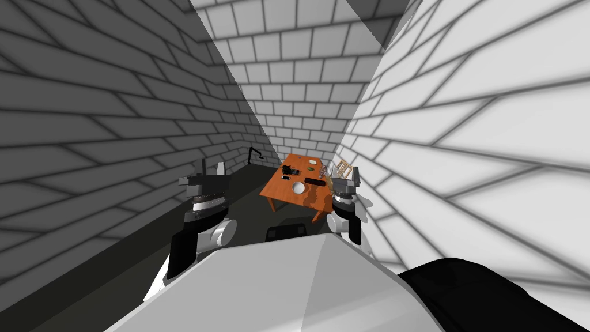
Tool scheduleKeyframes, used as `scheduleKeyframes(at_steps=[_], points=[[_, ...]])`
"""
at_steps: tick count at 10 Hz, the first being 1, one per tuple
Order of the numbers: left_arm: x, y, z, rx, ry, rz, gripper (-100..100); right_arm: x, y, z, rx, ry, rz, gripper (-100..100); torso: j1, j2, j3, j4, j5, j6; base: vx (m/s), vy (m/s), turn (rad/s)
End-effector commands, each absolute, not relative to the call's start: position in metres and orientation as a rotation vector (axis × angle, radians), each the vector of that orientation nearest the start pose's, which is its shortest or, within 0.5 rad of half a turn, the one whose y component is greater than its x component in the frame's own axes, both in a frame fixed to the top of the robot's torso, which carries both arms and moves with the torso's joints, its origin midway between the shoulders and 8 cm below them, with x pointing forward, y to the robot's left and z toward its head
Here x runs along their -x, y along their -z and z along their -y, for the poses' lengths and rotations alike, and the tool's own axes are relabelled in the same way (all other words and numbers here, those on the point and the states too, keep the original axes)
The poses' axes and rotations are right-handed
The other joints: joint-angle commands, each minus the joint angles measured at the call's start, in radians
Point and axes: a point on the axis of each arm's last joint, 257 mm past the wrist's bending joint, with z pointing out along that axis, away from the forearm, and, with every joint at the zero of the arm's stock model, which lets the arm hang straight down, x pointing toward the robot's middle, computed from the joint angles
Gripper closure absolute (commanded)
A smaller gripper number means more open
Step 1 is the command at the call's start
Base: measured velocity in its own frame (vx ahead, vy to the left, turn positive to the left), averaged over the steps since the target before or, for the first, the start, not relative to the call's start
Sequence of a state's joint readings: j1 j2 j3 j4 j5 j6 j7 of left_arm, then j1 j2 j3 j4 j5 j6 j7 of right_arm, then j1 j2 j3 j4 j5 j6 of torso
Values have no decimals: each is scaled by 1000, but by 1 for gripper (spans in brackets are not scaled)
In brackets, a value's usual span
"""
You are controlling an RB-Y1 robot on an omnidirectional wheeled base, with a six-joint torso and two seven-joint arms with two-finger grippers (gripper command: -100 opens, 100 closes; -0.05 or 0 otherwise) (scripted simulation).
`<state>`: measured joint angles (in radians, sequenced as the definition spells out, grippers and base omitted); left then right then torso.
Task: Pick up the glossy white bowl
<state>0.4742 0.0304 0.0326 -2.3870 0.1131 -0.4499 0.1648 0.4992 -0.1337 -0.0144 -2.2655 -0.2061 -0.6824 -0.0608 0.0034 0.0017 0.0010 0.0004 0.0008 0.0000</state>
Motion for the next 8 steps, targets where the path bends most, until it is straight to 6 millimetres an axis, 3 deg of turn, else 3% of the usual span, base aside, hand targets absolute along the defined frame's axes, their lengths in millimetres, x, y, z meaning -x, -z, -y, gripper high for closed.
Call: scheduleKeyframes(at_steps=[1, 8], points=[[-327, -71, -291, 687, 1532, -471, 0, -311, -52, 301, -600, -1526, -438, -100, 0, 0, 0, 0, 0, 0, -9, 21, -8], [-327, -71, -291, 687, 1532, -471, 0, -311, -44, 336, -698, -1639, -340, -100, -2, -1, -1, 0, 0, 0, -12, 42, 33]])
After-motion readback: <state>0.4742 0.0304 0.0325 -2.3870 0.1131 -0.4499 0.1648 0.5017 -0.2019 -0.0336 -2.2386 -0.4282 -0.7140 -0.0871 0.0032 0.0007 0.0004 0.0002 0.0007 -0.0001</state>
